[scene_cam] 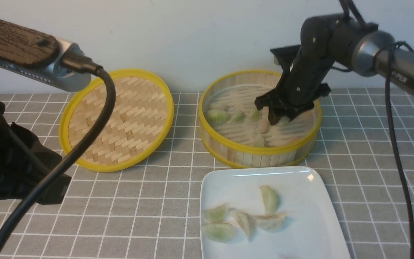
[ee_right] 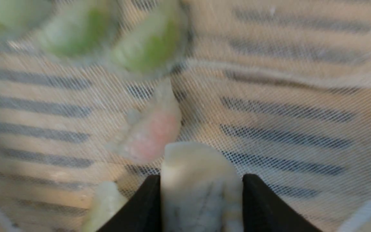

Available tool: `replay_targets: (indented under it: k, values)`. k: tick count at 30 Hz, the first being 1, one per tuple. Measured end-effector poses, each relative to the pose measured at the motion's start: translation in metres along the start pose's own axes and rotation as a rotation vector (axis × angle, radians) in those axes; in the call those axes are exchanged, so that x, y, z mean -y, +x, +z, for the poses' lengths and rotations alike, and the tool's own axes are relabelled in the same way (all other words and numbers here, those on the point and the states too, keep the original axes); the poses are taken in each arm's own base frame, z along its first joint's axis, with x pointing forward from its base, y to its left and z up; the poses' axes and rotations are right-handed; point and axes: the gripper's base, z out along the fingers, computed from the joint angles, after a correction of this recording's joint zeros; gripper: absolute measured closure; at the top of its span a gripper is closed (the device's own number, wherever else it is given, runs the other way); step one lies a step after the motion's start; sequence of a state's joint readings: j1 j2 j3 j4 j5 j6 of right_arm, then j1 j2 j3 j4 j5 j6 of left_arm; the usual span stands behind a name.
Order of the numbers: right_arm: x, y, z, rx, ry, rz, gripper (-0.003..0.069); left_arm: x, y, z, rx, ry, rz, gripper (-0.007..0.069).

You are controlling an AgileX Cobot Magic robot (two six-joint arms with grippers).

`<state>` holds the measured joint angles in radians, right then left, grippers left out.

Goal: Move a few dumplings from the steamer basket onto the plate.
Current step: Use the right arm to grab a dumpling from inside the steamer, then use the right arm to put the dumpling into the plate

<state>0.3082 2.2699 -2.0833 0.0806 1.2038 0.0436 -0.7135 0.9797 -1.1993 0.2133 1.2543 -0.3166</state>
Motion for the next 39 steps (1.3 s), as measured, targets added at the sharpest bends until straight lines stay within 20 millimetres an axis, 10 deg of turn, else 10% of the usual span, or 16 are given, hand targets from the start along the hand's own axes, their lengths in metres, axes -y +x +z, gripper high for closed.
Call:
replay_targets:
  k: [7, 13, 17, 25, 32, 39]
  values:
    - [-0.005, -0.013, -0.073, 0.145, -0.012, -0.031, 0.0376, 0.000, 0.000, 0.000, 0.001, 0.000, 0.000, 0.0629]
    - [-0.011, 0.023, -0.130, 0.154, -0.068, -0.038, 0.0376, 0.000, 0.000, 0.000, 0.000, 0.001, -0.002, 0.0629]
    - [-0.011, 0.062, -0.123, 0.037, -0.106, -0.022, 0.0376, 0.000, 0.000, 0.000, -0.001, 0.006, -0.003, 0.0629]
    - [-0.020, 0.145, -0.042, -0.231, -0.154, -0.017, 0.0376, 0.001, 0.000, 0.000, -0.003, 0.011, -0.005, 0.0629]
    - [-0.019, 0.142, -0.012, -0.156, -0.121, -0.030, 0.0359, 0.000, 0.000, 0.000, 0.000, 0.001, -0.001, 0.0629]
    - [-0.017, 0.139, -0.012, -0.129, -0.104, -0.032, 0.0172, 0.000, 0.000, 0.000, 0.001, -0.003, 0.003, 0.0629]
